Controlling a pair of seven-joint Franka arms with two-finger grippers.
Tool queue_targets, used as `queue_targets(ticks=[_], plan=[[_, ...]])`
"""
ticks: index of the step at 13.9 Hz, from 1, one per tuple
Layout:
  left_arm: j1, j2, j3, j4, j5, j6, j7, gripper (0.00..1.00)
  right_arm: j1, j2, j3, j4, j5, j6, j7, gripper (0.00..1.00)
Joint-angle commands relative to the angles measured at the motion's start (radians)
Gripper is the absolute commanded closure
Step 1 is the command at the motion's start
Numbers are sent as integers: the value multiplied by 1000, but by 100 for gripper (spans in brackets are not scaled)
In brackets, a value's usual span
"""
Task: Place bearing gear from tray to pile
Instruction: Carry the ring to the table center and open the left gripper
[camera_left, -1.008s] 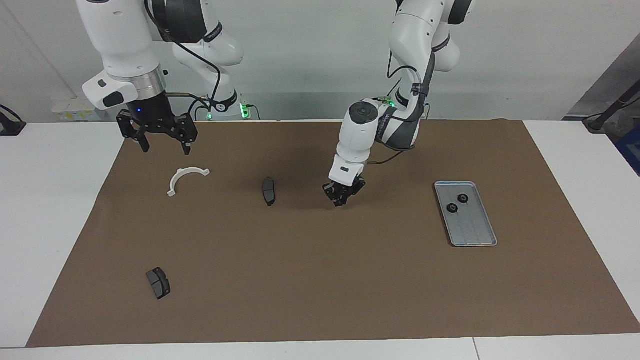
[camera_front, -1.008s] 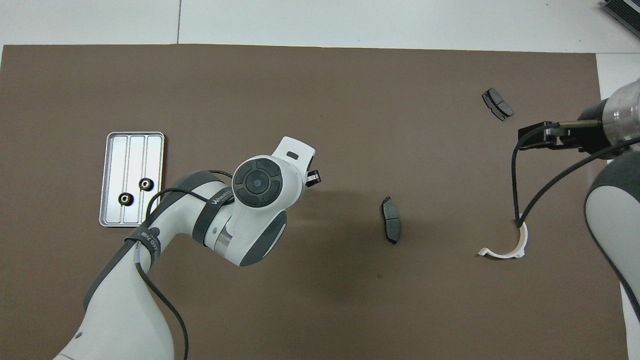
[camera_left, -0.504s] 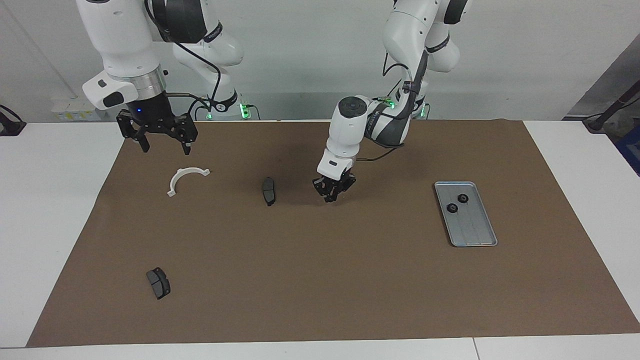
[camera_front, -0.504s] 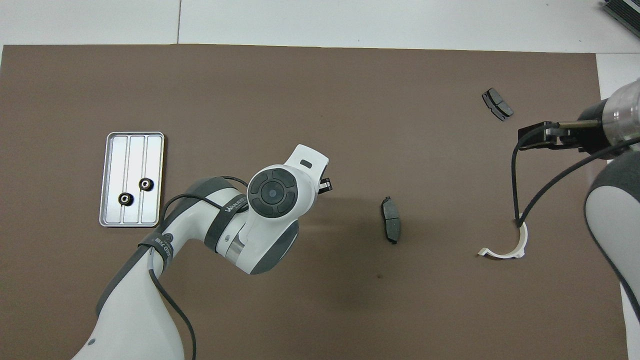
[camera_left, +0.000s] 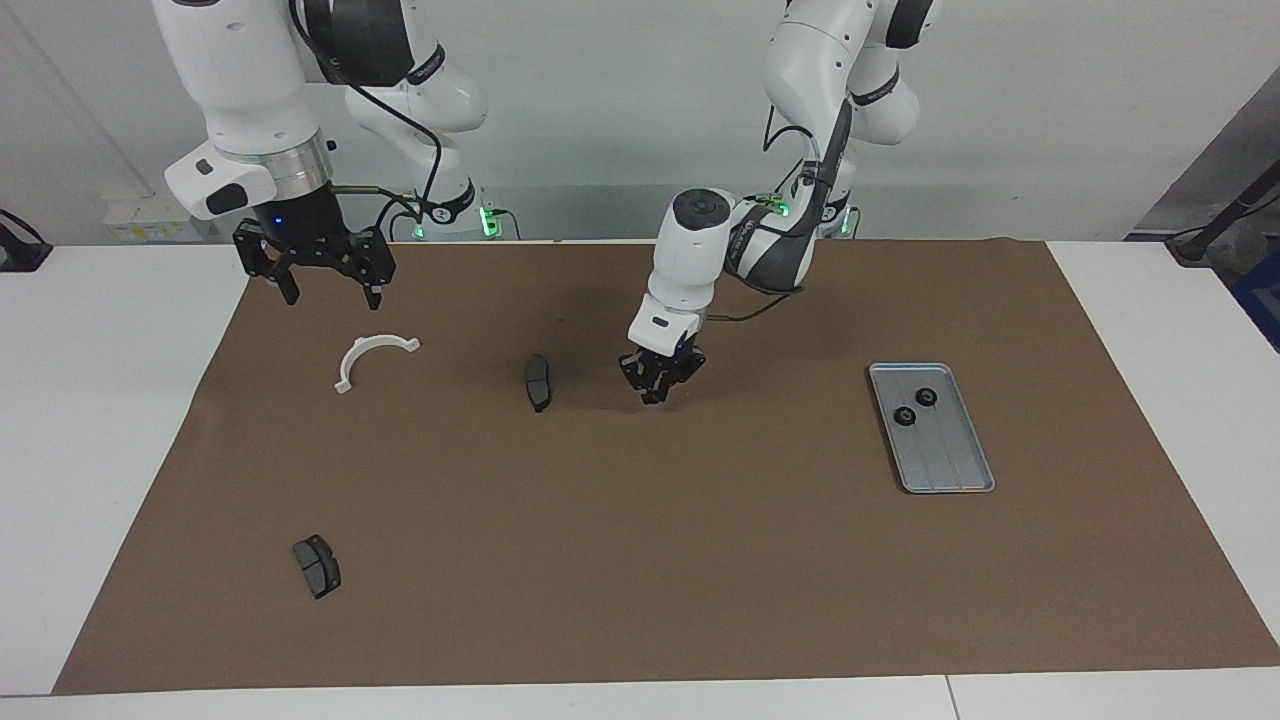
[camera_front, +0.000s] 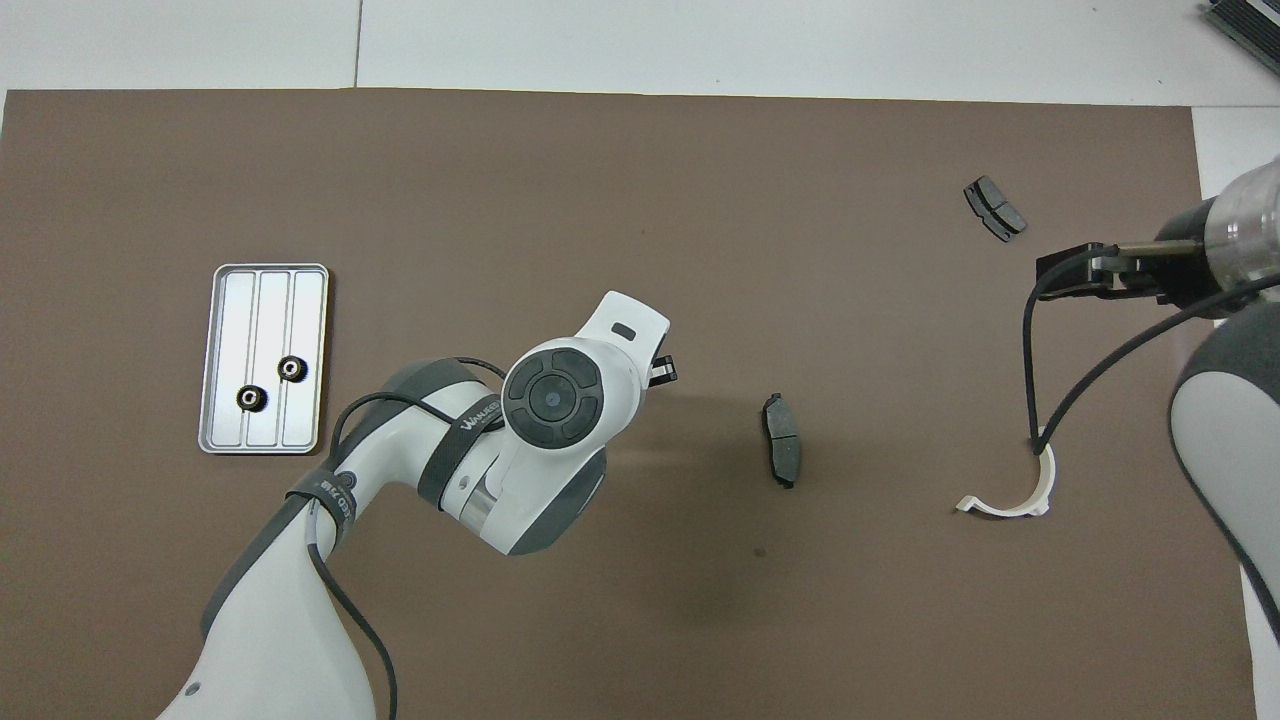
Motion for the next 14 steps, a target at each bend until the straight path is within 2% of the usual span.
queue_targets(ticks=[1,3,4,5,7,10,14], plan=[[-36,-4,14,-6,-4,10,-7,87,1,1,-6,4,21,-19,7,0],[-36,-5,14,-9,-4,10,-5,86,1,1,-6,4,21,-19,7,0],[-36,-5,14,-9,-4,10,-5,75,1,1,-6,4,21,-19,7,0],[-36,-5,14,-9,-4,12,-5,52,1,1,-6,4,21,-19,7,0],[-37,-5,14,-9,-4,12,-7,27,1,1,-6,5,21,-19,7,0],[-43,-4,14,-8,-4,13,-8,10,1,1,-6,5,21,-19,7,0],[4,-1,20,15,6,-2,35,10,1,1,-6,5,21,-19,7,0]])
